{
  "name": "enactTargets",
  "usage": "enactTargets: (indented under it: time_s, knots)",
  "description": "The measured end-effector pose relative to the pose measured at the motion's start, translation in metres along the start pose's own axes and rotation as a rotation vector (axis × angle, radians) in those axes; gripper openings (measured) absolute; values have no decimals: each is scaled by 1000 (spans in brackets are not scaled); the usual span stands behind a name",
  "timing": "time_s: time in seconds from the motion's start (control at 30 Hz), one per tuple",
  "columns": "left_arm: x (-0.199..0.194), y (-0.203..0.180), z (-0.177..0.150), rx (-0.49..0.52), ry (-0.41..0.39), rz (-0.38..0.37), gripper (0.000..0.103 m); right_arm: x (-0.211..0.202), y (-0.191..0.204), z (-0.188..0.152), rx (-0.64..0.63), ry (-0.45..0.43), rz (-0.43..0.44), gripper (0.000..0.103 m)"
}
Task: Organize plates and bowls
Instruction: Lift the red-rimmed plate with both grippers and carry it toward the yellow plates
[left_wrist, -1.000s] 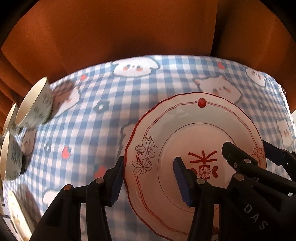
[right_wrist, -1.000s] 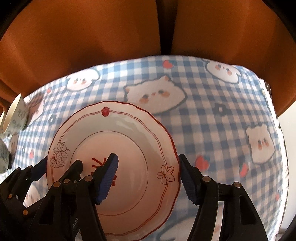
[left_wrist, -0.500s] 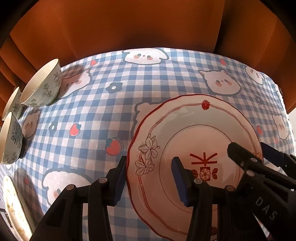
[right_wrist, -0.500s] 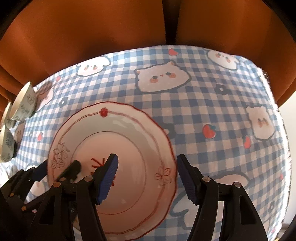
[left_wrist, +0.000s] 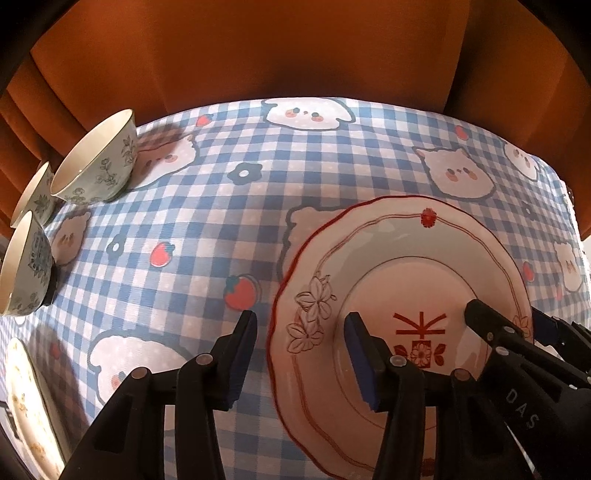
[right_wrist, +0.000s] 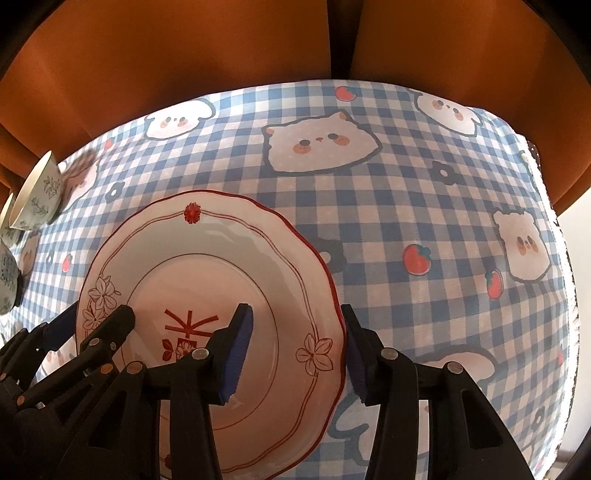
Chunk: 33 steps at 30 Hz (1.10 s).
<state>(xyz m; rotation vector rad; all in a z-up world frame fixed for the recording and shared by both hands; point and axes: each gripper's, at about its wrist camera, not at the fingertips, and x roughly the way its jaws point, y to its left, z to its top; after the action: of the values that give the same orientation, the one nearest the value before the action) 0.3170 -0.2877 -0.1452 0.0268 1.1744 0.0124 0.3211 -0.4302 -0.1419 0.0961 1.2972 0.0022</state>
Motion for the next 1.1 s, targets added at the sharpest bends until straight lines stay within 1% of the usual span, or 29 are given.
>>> enactTargets:
  time_s: [0.03,0.07,0.1,0.17,0.27,0.57,0.83,1.1]
  knots:
    - [0,-1,0,0,-2,0,51,0,0,0,0,0,-1,50]
    - [0,-1,-1,-1,-1,-16,51,0,0,0,-1,0,-3,50]
    - [1,-3,-1,-1,8,-49,52,0,0,1,-2,0,-3,50]
    - [0,-5,-1,-5,5,-38,52,0,0,0,-3,-1,-4,50]
    - [-1,-4,-1,-20,10,-41,51,-1,2,1,-11,0,-13,50]
    - [-17,6,-17,-19,6,-26,51,-9,12,-12,-29,13,-13,51]
    - [-47,29,-31,-12,-30,-30,51,-39,31,-27,-37,-15,-17,51]
    - [-80,62,-45,13,-65,-60,51,-77,61,-43,-26,-52,-39,51]
